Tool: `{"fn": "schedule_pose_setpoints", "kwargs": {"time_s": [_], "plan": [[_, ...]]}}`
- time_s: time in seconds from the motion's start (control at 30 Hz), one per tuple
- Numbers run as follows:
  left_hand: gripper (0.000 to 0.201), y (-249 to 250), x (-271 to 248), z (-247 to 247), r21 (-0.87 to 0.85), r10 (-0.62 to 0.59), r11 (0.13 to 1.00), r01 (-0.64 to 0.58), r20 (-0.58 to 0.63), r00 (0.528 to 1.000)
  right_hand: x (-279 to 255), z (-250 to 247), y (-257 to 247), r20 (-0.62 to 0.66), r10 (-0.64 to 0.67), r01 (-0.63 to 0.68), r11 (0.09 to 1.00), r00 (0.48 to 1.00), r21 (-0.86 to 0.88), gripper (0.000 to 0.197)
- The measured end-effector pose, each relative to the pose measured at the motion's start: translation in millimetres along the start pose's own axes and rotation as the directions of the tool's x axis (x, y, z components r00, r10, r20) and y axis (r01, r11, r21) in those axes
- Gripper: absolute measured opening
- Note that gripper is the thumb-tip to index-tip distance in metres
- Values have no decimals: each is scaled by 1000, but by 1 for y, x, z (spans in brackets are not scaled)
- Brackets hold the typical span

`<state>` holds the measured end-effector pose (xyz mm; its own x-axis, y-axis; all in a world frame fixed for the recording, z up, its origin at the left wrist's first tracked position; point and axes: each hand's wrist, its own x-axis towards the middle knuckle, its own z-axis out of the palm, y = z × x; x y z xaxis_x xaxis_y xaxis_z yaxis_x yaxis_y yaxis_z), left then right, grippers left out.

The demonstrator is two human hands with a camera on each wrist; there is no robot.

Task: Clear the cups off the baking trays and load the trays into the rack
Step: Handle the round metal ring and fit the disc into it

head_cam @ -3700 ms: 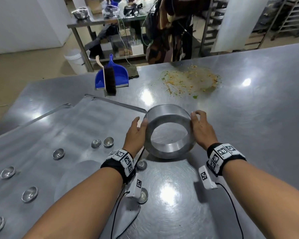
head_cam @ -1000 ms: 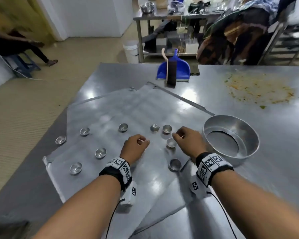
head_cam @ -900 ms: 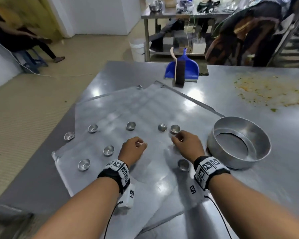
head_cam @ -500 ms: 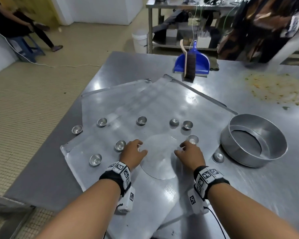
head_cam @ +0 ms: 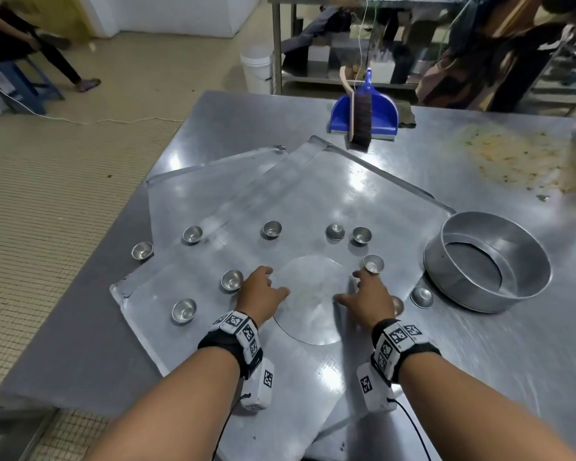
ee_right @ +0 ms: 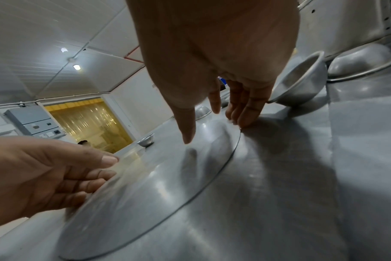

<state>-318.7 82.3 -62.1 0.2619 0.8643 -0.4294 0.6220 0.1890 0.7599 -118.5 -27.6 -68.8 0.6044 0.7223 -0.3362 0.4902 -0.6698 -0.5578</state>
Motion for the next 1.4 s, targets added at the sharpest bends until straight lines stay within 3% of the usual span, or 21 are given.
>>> {"fn": "schedule_pose_setpoints", "kwargs": {"time_s": [0.2,0.37,0.53,0.67,0.73,0.77,1.03,1.17,1.4], "plan": [[72,7,1,0,-80,-33,996,36,39,999,0,6,5,-23,-19,20,1000,1000,3,81],[33,3,6,-3,-99,50,994,-41,94,994,-1,6,10,-29,-34,36,997,999,69,82],[32,4,-1,-5,-314,75,949,-25,151,986,1,5,14,-24,-57,60,989,998,137,82],[37,10,-2,-12,-395,123,917,-49,163,979,5,-6,14,-31,-54,59,973,998,222,60],[37,15,-1,-16,-415,139,908,-65,151,979,5,-15,10,-24,-63,68,944,998,322,31],[35,19,-2,-19,-420,155,904,-83,140,978,7,-19,9,-24,-72,76,925,997,372,27],[17,37,-7,-31,-423,266,878,-224,43,963,8,-47,-7,-61,-232,228,816,971,531,17],[16,36,-7,-34,-382,304,878,-287,-18,953,6,-49,-9,-88,-231,240,791,969,562,9],[11,37,-8,-33,-405,291,865,-297,-78,954,4,-47,-15,-154,-181,237,747,971,621,22]]}}
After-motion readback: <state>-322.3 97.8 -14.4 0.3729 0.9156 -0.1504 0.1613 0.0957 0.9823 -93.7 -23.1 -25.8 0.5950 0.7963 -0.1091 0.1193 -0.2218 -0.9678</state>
